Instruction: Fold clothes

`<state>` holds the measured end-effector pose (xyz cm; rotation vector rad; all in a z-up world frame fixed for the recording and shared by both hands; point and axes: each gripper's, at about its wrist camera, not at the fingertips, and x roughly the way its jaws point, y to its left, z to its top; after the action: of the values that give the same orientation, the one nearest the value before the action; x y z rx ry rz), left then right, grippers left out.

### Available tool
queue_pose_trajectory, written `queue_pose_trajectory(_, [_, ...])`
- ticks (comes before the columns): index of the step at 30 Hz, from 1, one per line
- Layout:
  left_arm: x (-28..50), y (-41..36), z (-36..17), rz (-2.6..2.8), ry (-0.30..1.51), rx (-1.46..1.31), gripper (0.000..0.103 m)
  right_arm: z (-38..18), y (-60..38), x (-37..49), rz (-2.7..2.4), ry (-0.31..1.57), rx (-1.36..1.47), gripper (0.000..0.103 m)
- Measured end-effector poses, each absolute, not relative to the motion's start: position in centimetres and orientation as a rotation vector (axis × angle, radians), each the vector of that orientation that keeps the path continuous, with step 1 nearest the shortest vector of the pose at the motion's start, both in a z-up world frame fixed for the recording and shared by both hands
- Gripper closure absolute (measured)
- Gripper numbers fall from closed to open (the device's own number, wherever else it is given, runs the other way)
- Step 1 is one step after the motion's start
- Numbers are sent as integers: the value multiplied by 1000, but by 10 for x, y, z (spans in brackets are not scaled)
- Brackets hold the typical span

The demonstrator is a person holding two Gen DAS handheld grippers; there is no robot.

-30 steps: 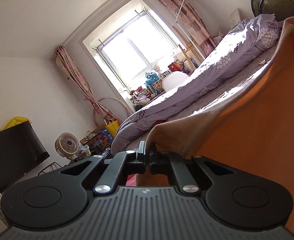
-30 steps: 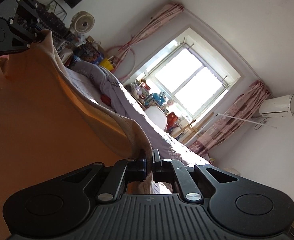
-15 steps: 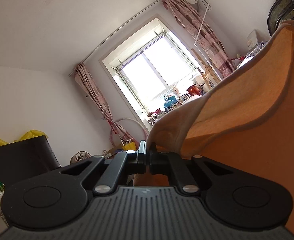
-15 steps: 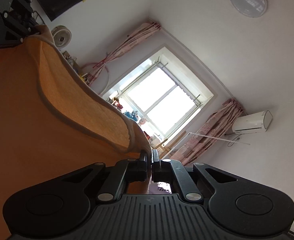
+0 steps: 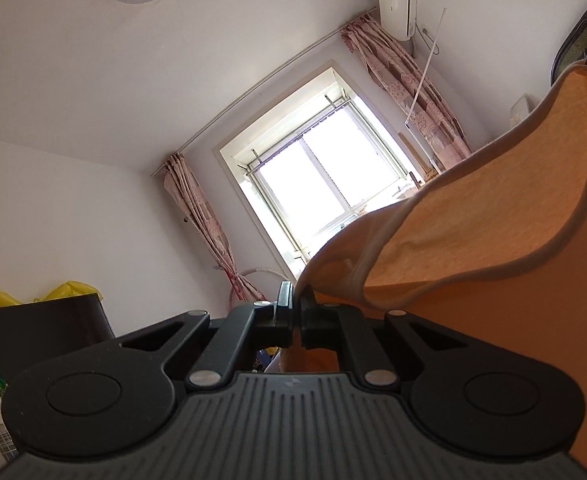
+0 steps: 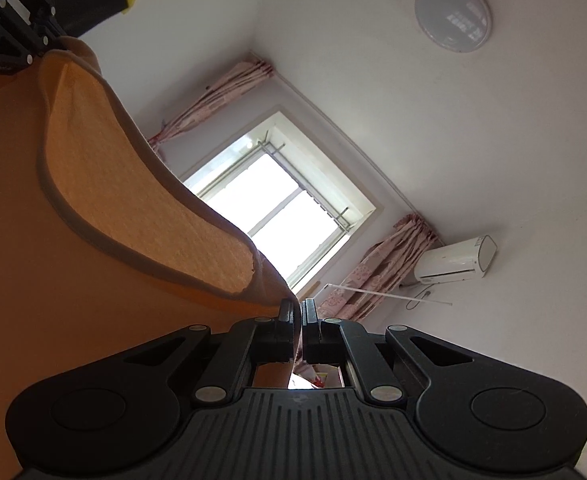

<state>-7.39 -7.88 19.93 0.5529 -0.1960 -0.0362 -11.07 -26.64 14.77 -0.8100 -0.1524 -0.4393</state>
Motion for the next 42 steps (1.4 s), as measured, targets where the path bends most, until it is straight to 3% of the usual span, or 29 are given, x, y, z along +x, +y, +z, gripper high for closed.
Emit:
queue_pose_trajectory(17, [-122,-61,248,22,-349,543,92,189,-273,-155,-523,-320,-815,98])
queue_pose_trajectory(24, [-104,-69,244,39,-345,554,90,189,-283,-136,-534,-294,-838,98])
queue_pose_trajectory(35, [37,-114,200,21,-118,596,90,157,-320,-1,-537,-128,-859,98])
queue_pose_trajectory(42, [146,-161,96,-53,167,756,90,90,-343,87,-438,186,-762,98])
